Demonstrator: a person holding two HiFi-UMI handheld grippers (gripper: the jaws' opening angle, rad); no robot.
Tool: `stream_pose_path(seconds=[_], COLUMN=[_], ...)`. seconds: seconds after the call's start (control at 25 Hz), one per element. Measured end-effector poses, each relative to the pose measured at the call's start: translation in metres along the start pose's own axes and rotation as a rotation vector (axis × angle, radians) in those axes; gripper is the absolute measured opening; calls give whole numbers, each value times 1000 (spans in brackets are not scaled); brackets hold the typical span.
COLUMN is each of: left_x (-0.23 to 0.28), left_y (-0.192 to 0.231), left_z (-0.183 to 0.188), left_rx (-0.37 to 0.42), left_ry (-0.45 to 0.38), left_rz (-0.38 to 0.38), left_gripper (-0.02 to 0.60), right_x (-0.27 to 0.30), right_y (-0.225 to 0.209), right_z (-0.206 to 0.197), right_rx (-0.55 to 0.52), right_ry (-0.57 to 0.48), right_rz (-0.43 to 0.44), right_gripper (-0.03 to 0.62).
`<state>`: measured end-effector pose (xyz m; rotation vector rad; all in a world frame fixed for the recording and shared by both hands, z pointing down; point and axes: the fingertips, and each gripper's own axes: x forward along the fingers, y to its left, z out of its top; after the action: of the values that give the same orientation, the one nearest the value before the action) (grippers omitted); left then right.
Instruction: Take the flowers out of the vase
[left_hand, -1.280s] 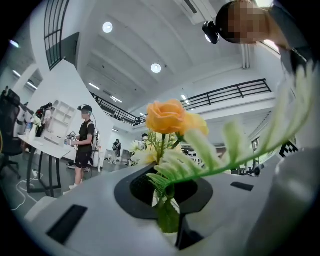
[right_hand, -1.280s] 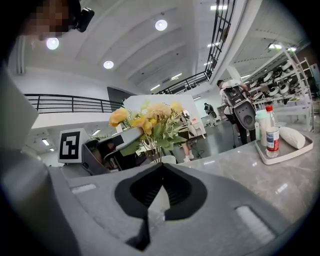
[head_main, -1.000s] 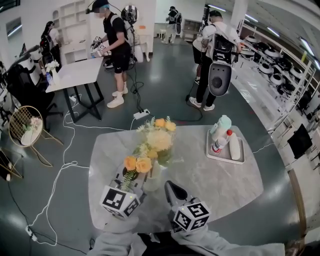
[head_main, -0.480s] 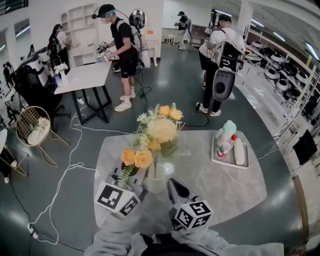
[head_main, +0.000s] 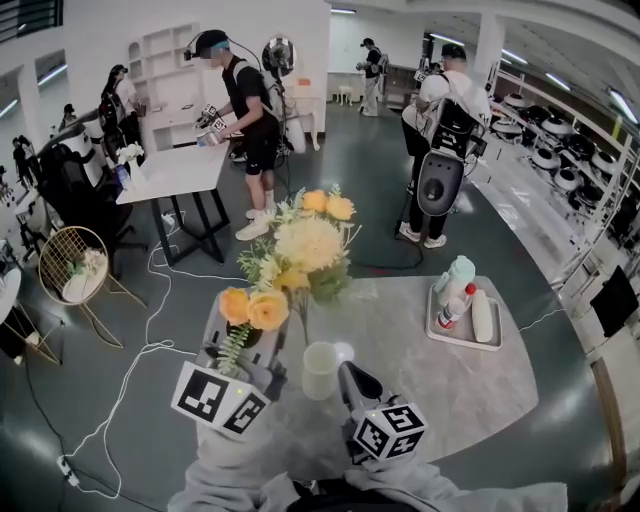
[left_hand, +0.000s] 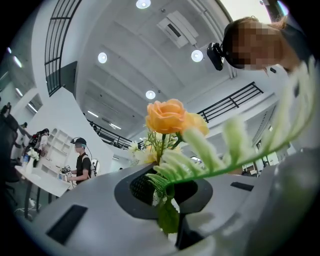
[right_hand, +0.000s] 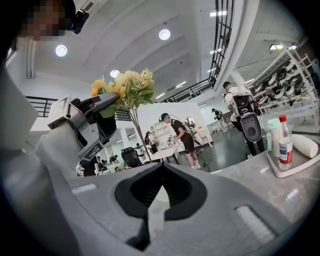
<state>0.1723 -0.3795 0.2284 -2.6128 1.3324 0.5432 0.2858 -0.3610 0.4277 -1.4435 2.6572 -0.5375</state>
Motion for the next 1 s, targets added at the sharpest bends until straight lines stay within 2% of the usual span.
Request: stream_pose_path(seconds=[0.2, 0.32, 0.4, 0.64, 0.84, 1.0], left_x=[-12, -23, -32, -79, -99, -110], left_y=[28, 31, 41, 79, 72, 64], left_z=[10, 0, -11, -62, -114, -147], left_rx=[28, 50, 34, -25, -123, -123], left_ry=[15, 41, 57, 146, 191, 248], left_rz=[50, 101, 136, 230, 255, 260], left_gripper=[48, 48, 48, 48, 48, 49], right_x=[11, 8, 13, 34, 39, 41], right_y=[7, 4, 6, 28, 31, 31], right_z=[11, 12, 12, 0, -8, -16], right_rx=[-4, -9, -15, -27, -30, -27], right_ry=[-2, 2, 6, 31, 41, 59], right_rz=[7, 26, 36, 66, 82, 78], right_gripper=[-2, -2, -2, -2, -2, -2])
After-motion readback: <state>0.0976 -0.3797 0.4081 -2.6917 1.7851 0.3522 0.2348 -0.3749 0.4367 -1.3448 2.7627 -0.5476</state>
